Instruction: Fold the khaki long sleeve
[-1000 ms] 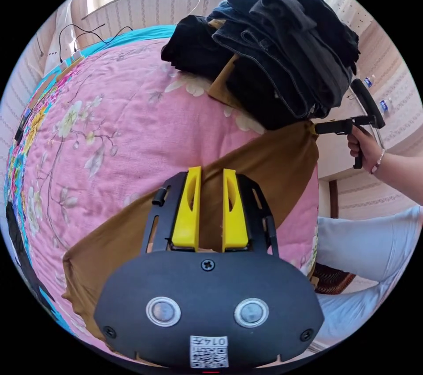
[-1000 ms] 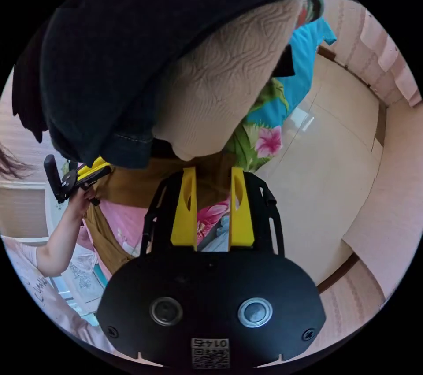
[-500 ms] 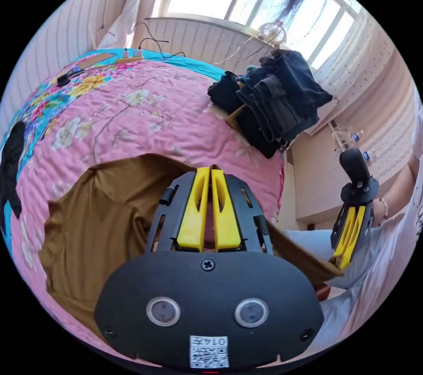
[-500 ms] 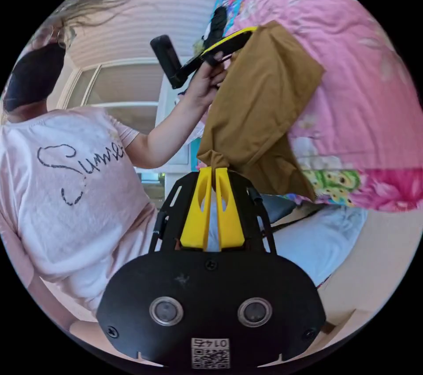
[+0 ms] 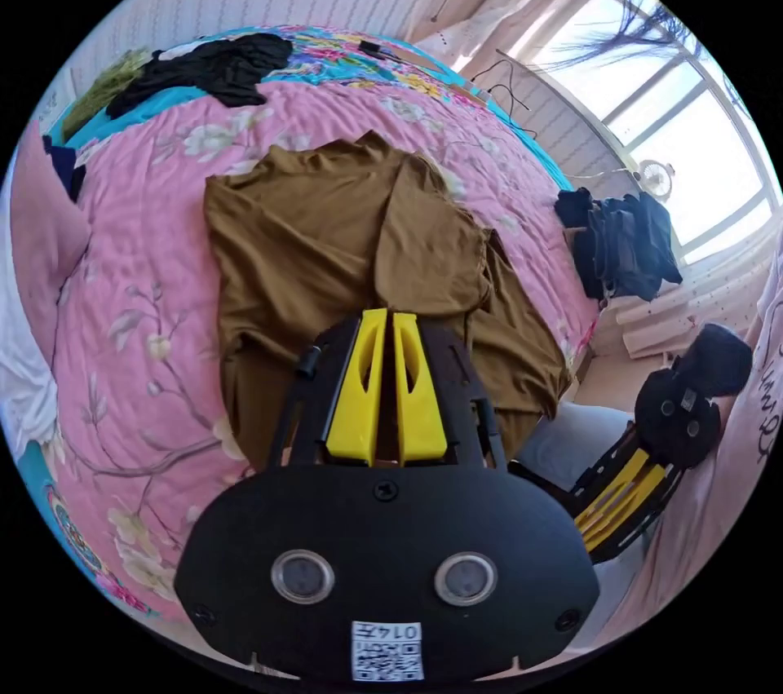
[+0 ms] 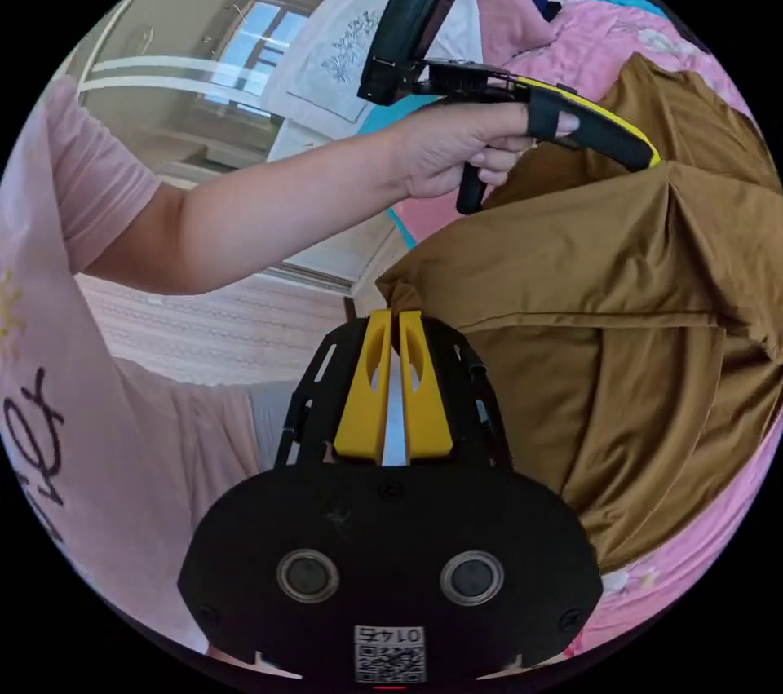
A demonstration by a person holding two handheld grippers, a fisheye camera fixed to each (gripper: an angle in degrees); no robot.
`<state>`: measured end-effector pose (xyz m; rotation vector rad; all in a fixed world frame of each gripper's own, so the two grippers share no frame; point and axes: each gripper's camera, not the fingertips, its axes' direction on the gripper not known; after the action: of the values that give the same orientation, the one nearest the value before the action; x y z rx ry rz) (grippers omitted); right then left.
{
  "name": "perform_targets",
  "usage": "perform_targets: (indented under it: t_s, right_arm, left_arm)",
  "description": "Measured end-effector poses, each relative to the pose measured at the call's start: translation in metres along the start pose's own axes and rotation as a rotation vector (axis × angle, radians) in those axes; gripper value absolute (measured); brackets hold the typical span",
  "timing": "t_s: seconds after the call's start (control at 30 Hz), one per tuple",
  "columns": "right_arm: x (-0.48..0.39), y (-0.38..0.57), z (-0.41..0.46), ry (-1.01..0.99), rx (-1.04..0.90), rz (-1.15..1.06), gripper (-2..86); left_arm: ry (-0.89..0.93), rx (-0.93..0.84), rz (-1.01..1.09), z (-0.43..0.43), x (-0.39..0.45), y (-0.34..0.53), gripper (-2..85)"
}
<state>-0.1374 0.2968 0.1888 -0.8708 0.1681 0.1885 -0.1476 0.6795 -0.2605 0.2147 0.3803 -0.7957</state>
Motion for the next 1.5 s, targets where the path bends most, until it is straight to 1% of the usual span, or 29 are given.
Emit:
perform_targets:
  t_s: [0.1,0.13,0.2,0.3,0.37,0.43,0.5,0.53,0.6,0.67,0.7,0.77,0.83,0.87,0.93,1.0,1.07,1.13,1.17,1.27,1.3,1.33,1.4,1.5]
  right_arm:
    - [-0.019,-0.035,0.033,0.105,-0.146,-0.067,3.7]
    - [-0.023,-0.039,0.038,0.106,-0.167,-0.084,4.2]
    - [-0.035,-0.049,0.05,0.037,-0.235,-0.126,6.4]
    - [-0.038,-0.045,0.049,-0.066,-0.29,-0.123,7.5]
    - [-0.028,-0.04,0.035,-0.056,-0.3,-0.078,7.5]
    - [-0.004,-0.036,0.001,0.02,-0.218,0.008,7.1]
    - [0.043,-0.028,-0.068,0.185,-0.024,0.181,7.0]
    - [0.056,-0.025,-0.086,0.232,0.024,0.224,7.3]
    - [0.097,-0.014,-0.151,0.46,0.192,0.38,9.1]
    - [0.119,-0.009,-0.187,0.584,0.284,0.467,10.5]
    - [0.13,-0.007,-0.203,0.605,0.336,0.505,11.1]
    - [0.146,-0.009,-0.214,0.567,0.381,0.526,11.2]
    - [0.162,-0.015,-0.213,0.541,0.36,0.541,10.3]
    - [0.176,-0.019,-0.209,0.52,0.293,0.566,8.9]
    - [0.186,-0.015,-0.213,0.475,0.291,0.55,6.5]
    - [0.187,0.002,-0.234,0.394,0.39,0.536,2.2]
    - [0.183,0.015,-0.249,0.391,0.431,0.542,1.3]
    - [0.18,0.026,-0.26,0.387,0.46,0.546,0.8]
    - [0.18,0.031,-0.265,0.391,0.471,0.55,0.6]
    - [0.19,0.042,-0.271,0.361,0.5,0.594,0.3]
    - [0.198,0.044,-0.27,0.334,0.486,0.622,0.3]
    - [0.202,0.045,-0.269,0.328,0.476,0.634,0.3]
    - [0.206,0.046,-0.269,0.311,0.462,0.639,0.3]
    - [0.202,0.041,-0.284,0.323,0.455,0.604,0.4]
  left_arm:
    - [-0.027,0.002,-0.075,-0.02,-0.035,0.022,0.0]
    - [-0.035,-0.001,-0.101,-0.027,-0.045,0.029,0.1]
    - [-0.032,-0.018,-0.142,-0.035,-0.06,0.039,0.3]
    - [-0.015,-0.014,-0.163,-0.043,-0.074,0.046,0.3]
    - [-0.001,-0.011,-0.136,-0.044,-0.078,0.037,0.2]
    - [0.029,0.007,-0.061,-0.042,-0.08,0.009,0.5]
    - [0.059,0.04,0.013,-0.037,-0.079,-0.023,0.8]
    - [0.086,0.074,0.062,-0.031,-0.077,-0.048,1.2]
    - [0.112,0.089,0.126,-0.013,-0.073,-0.088,2.3]
    - [0.099,0.094,0.161,0.009,-0.068,-0.128,3.7]
    - [0.113,0.09,0.191,0.023,-0.064,-0.153,4.8]
    - [0.096,0.053,0.211,0.047,-0.059,-0.187,6.9]
    - [0.048,-0.086,0.227,0.084,-0.059,-0.22,8.5]
    - [0.043,-0.128,0.223,0.092,-0.06,-0.225,8.0]
    - [0.074,-0.267,0.216,0.112,-0.066,-0.236,4.9]
    - [0.071,-0.252,0.221,0.105,-0.069,-0.237,1.6]
    - [0.109,-0.191,0.221,0.093,-0.072,-0.239,0.0]
    - [0.189,-0.105,0.212,0.084,-0.075,-0.246,-0.3]
    - [0.203,-0.095,0.213,0.085,-0.075,-0.248,-0.1]
    - [0.185,-0.164,0.235,0.113,-0.075,-0.252,3.0]
    - [0.166,-0.219,0.21,0.126,-0.079,-0.251,4.3]
    - [0.187,-0.214,0.203,0.124,-0.083,-0.249,5.3]
    - [0.172,-0.172,0.226,0.103,-0.088,-0.244,6.6]
    - [0.103,-0.135,0.327,0.05,-0.1,-0.218,8.4]
